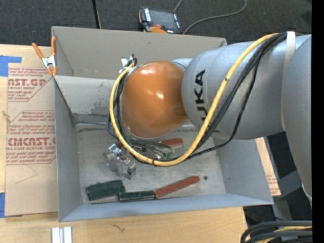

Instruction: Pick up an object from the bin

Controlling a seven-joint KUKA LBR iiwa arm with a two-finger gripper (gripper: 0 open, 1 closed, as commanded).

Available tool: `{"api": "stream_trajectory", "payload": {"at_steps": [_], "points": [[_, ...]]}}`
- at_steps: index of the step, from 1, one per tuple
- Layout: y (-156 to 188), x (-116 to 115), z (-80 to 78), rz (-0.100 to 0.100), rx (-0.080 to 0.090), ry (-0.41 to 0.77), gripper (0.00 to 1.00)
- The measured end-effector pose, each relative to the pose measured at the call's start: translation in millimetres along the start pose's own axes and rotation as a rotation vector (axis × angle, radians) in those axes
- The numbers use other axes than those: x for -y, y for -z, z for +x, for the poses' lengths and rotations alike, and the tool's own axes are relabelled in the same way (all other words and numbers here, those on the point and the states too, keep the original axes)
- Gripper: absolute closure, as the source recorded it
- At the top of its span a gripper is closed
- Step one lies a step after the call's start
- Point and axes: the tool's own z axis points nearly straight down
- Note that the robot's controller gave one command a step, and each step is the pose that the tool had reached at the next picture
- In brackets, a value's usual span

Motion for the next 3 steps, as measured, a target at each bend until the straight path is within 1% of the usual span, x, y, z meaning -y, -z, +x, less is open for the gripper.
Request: {"api": "stream_trajectory", "payload": {"at_steps": [1,2,3], "points": [[-4,-2,1.2,-0.004,-0.007,0.002,0.0],[-133,-5,5.5,-0.006,-0.011,0.214,0.0],[-127,-4,3.5,-0.004,-0.009,0.211,1.0]]}}
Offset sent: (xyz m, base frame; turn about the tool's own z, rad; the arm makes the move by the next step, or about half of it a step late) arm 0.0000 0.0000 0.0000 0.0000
